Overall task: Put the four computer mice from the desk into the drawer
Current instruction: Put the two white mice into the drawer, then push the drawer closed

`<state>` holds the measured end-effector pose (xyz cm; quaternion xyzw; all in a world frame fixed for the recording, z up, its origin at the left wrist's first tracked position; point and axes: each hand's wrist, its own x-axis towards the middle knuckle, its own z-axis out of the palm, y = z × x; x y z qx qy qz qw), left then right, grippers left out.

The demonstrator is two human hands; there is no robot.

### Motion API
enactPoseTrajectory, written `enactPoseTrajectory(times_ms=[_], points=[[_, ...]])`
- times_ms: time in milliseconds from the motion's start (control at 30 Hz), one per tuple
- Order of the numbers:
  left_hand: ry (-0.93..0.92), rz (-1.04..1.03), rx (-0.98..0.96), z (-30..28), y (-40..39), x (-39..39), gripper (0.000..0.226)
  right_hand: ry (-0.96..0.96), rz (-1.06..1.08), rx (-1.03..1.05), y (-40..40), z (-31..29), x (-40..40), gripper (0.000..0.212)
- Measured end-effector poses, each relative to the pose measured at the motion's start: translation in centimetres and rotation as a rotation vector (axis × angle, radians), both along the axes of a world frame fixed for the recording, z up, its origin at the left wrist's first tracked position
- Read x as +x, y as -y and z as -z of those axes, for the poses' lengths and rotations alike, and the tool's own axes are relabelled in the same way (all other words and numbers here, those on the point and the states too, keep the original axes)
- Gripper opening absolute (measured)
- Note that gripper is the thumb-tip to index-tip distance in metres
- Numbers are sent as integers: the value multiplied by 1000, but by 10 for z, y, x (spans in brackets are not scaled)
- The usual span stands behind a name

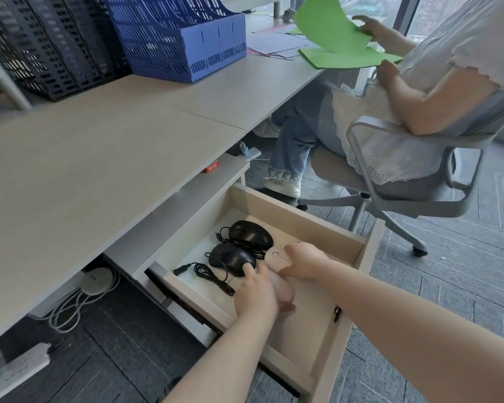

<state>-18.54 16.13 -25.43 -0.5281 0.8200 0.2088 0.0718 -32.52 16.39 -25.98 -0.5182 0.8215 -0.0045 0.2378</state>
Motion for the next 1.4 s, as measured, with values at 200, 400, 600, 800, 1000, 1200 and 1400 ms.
enactPoseTrajectory(times_ms=[200, 400, 600, 800, 1000, 1200, 1400], points=[[-10, 43, -115, -6, 2, 6, 63, 7, 65, 2, -6, -13, 2, 42], [-50, 114, -133, -38, 9, 13, 46, 27, 183, -119, -25, -42, 8, 37], [-75, 161, -342, -88, 20, 21, 33, -226, 440, -325, -60, -65, 18, 31], [-114, 205, -575, -115, 48, 40, 53, 99, 768, -343, -68, -71, 19, 45], [-117, 85, -607, -135, 99, 72, 65, 195, 803, -374, -39, -78, 29, 51], [-81, -63, -418, -140, 151, 110, 66, 316, 798, -500, 4, -72, 51, 73], [-113, -52, -309, -150, 184, 129, 59, 431, 819, -530, 49, -62, 80, 63]])
